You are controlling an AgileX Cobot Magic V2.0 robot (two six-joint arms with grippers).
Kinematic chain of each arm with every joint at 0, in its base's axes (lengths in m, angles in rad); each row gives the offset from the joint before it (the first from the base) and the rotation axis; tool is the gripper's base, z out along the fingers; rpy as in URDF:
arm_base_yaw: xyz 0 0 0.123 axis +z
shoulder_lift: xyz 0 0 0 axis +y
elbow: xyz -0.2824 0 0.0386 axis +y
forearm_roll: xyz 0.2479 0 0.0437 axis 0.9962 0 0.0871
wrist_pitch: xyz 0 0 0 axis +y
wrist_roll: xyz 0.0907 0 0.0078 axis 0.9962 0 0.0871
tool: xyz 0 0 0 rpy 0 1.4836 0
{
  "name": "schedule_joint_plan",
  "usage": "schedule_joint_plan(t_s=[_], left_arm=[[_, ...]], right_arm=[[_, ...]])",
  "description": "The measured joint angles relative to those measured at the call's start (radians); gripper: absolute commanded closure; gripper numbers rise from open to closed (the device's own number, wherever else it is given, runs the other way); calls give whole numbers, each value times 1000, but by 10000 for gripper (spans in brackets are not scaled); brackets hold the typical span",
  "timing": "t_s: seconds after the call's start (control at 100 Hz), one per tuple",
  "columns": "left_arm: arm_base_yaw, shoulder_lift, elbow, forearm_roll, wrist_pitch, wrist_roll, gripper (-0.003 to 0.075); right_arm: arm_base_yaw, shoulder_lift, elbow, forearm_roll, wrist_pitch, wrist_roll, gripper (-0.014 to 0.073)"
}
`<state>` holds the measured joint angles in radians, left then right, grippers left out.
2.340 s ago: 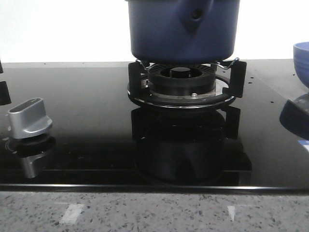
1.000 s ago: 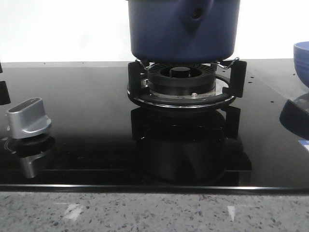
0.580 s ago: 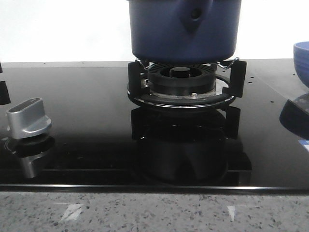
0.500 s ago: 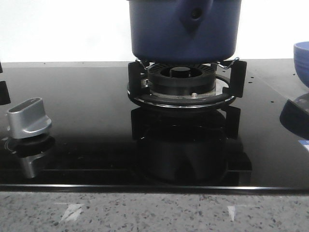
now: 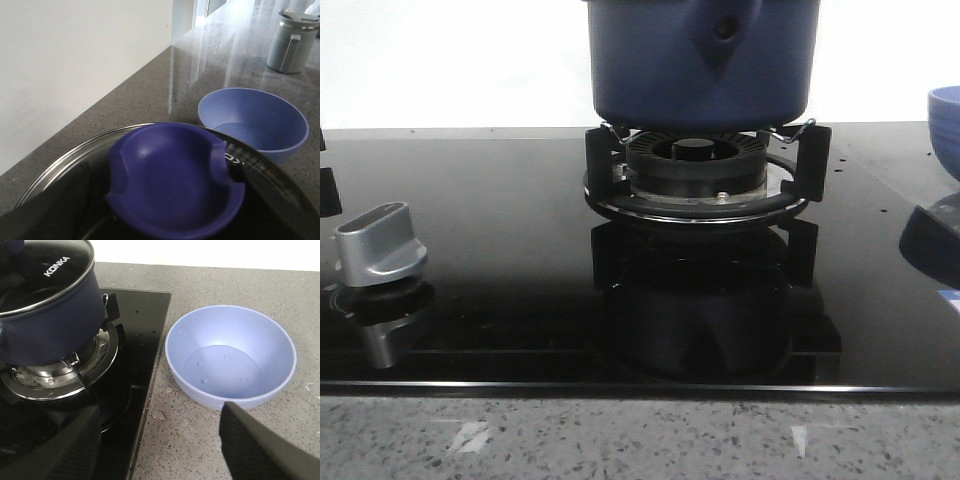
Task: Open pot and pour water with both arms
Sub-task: 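Grasp the rim of the light blue bowl with the right gripper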
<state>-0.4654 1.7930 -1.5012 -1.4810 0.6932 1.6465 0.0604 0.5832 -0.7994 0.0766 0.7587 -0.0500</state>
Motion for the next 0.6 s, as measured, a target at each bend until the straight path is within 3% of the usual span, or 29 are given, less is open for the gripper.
schedule_joint_plan(t_s=[0.31, 0.6], left_arm=[[0, 5, -2, 0, 0, 0, 250], [-2, 5, -2, -2, 11, 0, 414]], right_arm=[[0, 0, 0, 0, 0, 0, 138], [0, 0, 0, 0, 0, 0, 138]])
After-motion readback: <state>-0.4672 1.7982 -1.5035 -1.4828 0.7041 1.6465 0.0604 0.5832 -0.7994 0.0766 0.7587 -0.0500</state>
